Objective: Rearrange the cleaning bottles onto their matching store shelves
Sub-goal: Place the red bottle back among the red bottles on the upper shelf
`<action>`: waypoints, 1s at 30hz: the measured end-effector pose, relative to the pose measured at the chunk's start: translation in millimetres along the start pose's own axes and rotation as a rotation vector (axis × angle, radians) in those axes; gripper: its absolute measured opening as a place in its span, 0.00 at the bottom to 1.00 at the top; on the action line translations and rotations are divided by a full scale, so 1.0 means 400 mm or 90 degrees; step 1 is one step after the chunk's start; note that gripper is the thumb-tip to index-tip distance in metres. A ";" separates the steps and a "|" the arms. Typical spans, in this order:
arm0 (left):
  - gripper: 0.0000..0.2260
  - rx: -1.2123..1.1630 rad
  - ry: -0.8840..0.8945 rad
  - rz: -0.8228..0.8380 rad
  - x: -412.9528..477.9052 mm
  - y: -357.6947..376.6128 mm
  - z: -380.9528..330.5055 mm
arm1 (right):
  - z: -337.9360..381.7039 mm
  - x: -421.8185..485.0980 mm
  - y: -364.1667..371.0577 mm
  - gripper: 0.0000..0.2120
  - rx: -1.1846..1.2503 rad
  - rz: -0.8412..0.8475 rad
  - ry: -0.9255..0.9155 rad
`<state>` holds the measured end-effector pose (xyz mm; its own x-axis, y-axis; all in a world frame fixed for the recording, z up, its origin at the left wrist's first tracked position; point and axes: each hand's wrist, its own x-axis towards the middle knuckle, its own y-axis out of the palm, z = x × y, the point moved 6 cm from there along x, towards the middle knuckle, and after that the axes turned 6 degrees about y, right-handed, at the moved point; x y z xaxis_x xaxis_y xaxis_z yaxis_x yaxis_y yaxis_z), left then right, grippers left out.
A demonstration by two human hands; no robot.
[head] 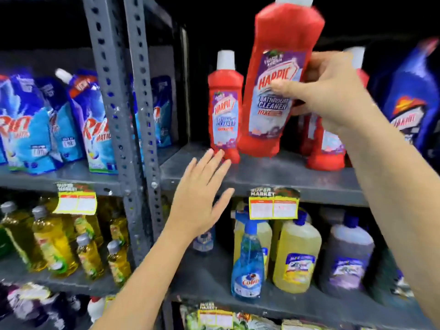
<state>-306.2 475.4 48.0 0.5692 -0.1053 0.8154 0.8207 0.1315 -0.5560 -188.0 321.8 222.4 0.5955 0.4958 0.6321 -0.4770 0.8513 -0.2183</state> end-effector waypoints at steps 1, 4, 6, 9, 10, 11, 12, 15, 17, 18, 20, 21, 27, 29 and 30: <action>0.27 0.018 -0.017 0.060 0.023 0.019 0.005 | -0.021 0.026 -0.009 0.16 -0.012 0.002 0.027; 0.32 0.042 -0.078 0.207 0.047 0.084 0.023 | -0.109 0.079 -0.017 0.17 -0.030 0.017 0.133; 0.30 0.059 -0.094 0.232 0.044 0.105 0.028 | -0.170 0.099 -0.014 0.17 -0.048 0.030 0.184; 0.29 0.059 -0.086 0.211 0.045 0.105 0.025 | -0.249 0.121 -0.016 0.14 -0.065 0.036 0.231; 0.29 0.057 -0.086 0.206 0.045 0.104 0.025 | -0.270 0.128 -0.020 0.12 -0.064 0.032 0.238; 0.29 0.056 -0.089 0.204 0.044 0.104 0.025 | -0.285 0.134 -0.022 0.12 -0.062 0.027 0.240; 0.28 0.054 -0.095 0.204 0.044 0.103 0.025 | -0.296 0.138 -0.022 0.12 -0.064 0.025 0.237; 0.26 0.043 -0.102 0.200 0.042 0.100 0.025 | -0.315 0.140 -0.011 0.13 -0.060 0.031 0.211; 0.26 0.038 -0.106 0.197 0.042 0.098 0.023 | -0.331 0.127 -0.004 0.16 -0.043 0.032 0.203; 0.26 0.037 -0.112 0.201 0.041 0.099 0.024 | -0.344 0.115 0.003 0.20 -0.038 0.036 0.203; 0.26 0.038 -0.122 0.213 0.039 0.104 0.027 | -0.381 0.082 0.022 0.29 -0.047 0.041 0.204; 0.25 0.039 -0.123 0.215 0.038 0.106 0.028 | -0.402 0.064 0.031 0.33 -0.064 0.035 0.198; 0.24 0.040 -0.127 0.209 0.037 0.108 0.028 | -0.453 0.057 0.046 0.36 -0.143 -0.007 0.168; 0.24 0.040 -0.128 0.208 0.036 0.107 0.028 | -0.463 0.073 0.048 0.38 -0.156 -0.002 0.166; 0.25 0.040 -0.129 0.208 0.036 0.106 0.028 | -0.468 0.079 0.048 0.38 -0.162 -0.003 0.164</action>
<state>-263.7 490.4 38.0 0.7739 0.1485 0.6157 0.5896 0.1859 -0.7860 -57.3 386.1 98.9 0.7562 0.4915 0.4320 -0.3171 0.8527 -0.4152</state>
